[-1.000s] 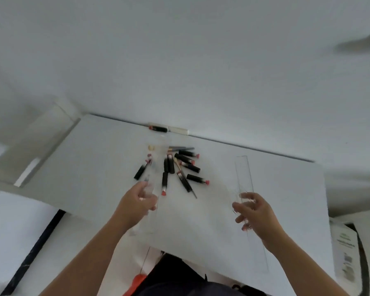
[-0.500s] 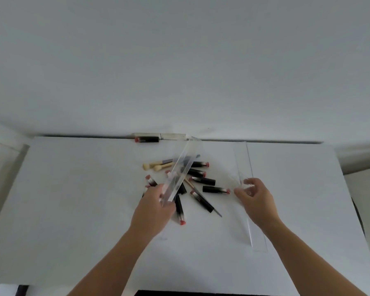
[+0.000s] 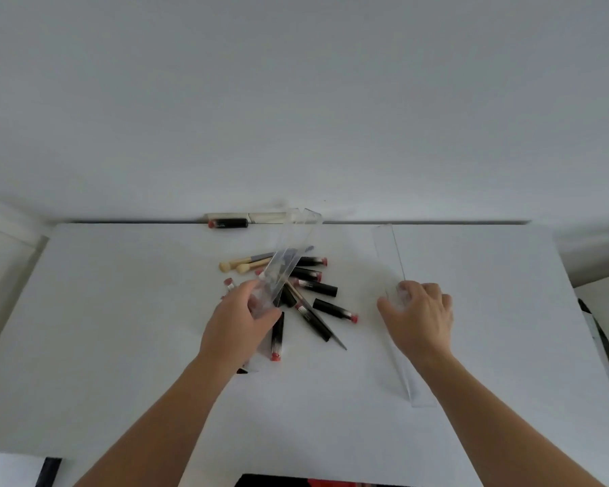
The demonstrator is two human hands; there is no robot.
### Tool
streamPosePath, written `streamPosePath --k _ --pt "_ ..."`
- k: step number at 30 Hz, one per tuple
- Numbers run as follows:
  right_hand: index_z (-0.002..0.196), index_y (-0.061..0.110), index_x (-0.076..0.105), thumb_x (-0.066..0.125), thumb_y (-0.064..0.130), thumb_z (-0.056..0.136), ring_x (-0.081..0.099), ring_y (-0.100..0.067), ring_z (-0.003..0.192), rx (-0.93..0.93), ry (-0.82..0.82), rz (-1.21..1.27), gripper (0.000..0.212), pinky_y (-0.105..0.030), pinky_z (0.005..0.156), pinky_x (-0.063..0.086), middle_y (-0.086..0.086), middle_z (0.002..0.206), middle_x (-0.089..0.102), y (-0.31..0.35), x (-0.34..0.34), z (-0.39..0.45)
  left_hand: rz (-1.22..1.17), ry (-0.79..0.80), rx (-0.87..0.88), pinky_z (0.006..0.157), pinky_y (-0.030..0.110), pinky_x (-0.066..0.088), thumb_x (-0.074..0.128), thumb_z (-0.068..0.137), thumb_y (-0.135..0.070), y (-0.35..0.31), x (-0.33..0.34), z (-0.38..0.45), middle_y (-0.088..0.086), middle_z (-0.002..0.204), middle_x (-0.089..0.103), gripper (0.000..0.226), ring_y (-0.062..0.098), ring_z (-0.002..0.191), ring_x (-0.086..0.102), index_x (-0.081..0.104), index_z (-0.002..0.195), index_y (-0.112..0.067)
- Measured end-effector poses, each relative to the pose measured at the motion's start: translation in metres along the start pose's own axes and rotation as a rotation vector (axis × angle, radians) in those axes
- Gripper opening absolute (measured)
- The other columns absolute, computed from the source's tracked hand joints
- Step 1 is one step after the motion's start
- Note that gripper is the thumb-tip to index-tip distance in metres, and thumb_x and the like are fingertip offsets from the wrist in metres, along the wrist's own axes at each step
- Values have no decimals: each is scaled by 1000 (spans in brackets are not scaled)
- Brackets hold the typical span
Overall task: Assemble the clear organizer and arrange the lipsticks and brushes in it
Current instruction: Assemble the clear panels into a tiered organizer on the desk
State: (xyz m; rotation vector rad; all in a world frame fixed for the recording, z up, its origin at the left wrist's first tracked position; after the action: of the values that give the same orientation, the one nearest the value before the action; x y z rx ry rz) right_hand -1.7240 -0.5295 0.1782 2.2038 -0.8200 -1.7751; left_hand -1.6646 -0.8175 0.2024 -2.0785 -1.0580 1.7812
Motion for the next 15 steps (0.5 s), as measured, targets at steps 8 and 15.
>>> streamPosePath --k 8,15 --pt "128 21 59 60 54 84 46 -24 117 -106 -8 -34 55 -39 96 42 -1 122 54 -5 -2 10 14 -164 94 75 39 56 77 83 -48 2 -8 5 -8 102 57 62 9 81 60 51 138 -36" --pt "133 25 52 62 71 77 47 -24 118 -245 18 -145 74 -39 85 44 0 123 52 -4 -1 17 64 -285 194 81 34 48 73 85 -45 14 -6 17 -8 121 54 71 8 84 58 41 147 -35"
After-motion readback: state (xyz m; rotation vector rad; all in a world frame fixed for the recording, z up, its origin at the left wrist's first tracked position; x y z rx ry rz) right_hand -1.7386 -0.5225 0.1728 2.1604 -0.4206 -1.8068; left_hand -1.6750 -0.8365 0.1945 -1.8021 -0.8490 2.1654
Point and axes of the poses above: each hand's wrist, its own z-axis towards the middle knuckle, its own x-axis out of the palm, y = z × x, the point moved 2 cm from there along z, towards the middle knuckle
